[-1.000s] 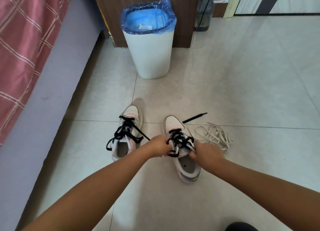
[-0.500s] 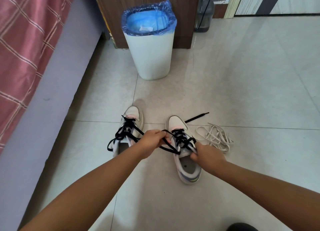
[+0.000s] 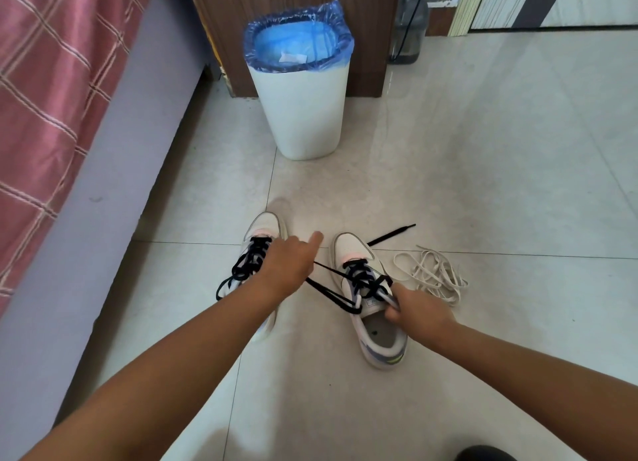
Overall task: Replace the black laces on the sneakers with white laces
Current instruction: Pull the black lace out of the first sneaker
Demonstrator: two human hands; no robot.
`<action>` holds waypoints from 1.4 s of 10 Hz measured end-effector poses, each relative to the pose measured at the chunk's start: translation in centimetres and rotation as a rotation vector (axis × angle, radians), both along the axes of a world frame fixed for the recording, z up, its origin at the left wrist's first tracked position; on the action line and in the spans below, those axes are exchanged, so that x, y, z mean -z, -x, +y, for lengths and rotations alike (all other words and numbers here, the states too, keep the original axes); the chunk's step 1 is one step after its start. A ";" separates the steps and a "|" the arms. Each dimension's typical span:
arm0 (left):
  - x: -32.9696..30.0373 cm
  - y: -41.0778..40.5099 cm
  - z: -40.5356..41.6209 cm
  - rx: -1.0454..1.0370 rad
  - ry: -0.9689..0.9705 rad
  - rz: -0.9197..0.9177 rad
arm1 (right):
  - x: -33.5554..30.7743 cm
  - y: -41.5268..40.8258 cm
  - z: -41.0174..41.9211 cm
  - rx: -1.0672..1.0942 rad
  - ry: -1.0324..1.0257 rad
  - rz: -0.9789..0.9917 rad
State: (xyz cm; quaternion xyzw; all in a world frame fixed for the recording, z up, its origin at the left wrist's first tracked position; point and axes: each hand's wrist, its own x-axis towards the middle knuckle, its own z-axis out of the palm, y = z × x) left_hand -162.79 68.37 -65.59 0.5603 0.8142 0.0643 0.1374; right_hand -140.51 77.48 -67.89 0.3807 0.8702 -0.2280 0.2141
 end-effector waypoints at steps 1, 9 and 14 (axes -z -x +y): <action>0.9 1.8 0.0 0.316 -0.232 0.451 | 0.1 0.0 0.0 0.003 0.000 0.009; -2.0 1.5 0.6 -1.047 -0.165 -1.314 | -0.2 0.2 -0.1 0.010 -0.011 0.017; -2.8 3.4 -1.5 -0.046 0.364 0.165 | -0.7 -0.6 0.5 0.037 0.009 0.050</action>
